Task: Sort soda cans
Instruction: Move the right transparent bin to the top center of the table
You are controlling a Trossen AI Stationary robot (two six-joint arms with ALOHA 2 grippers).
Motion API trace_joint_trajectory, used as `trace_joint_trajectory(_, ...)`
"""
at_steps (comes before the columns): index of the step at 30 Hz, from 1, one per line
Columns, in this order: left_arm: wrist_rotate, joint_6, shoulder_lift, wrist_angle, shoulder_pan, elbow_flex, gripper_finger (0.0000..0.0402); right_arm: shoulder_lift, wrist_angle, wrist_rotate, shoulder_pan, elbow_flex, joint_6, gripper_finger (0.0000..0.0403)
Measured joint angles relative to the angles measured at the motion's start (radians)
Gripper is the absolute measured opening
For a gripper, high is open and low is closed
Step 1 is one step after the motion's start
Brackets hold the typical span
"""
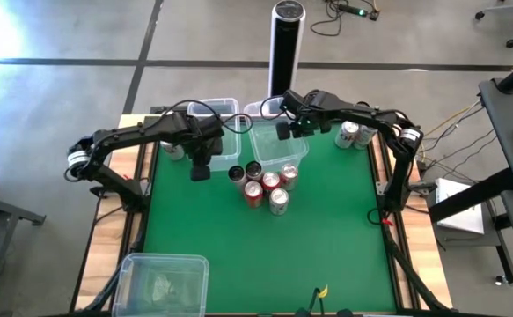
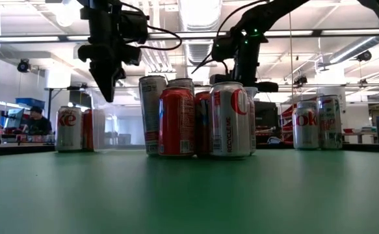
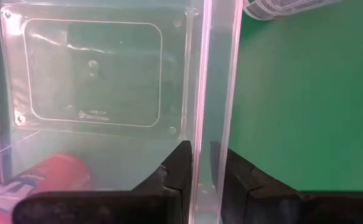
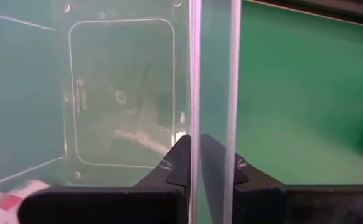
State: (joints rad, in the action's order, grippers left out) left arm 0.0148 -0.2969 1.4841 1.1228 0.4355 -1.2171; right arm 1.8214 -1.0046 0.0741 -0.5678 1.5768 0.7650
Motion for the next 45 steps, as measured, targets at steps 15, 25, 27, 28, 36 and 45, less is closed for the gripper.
trace_joint_trajectory(15, 0.002, -0.052, 0.0, -0.004, 0.0, 0.0, 0.0036, 0.0, 0.023, 0.055, -0.019, -0.001, 0.13, 0.0032)
trace_joint_trajectory(25, 0.003, -0.185, 0.0, 0.018, 0.002, 0.0, 0.0035, 0.047, 0.126, 0.079, -0.005, -0.001, 0.22, 0.0053)
trace_joint_trajectory(27, 0.002, -0.163, 0.0, 0.015, 0.002, 0.0, 0.0035, 0.053, 0.147, 0.1, -0.002, -0.001, 0.231, 0.0057)
trace_joint_trajectory(28, 0.002, -0.149, 0.0, 0.012, 0.002, 0.0, 0.0035, 0.055, 0.157, 0.103, -0.002, -0.001, 0.23, 0.0059)
trace_joint_trajectory(36, 0.0, -0.122, 0.0, 0.001, 0.002, 0.0, 0.0035, 0.056, 0.18, 0.086, 0.0, -0.002, 0.105, 0.0078)
trace_joint_trajectory(45, 0.038, -0.113, 0.0, 0.001, 0.009, 0.0, 0.0035, 0.055, 0.178, 0.084, -0.002, -0.002, -0.065, 0.0108)
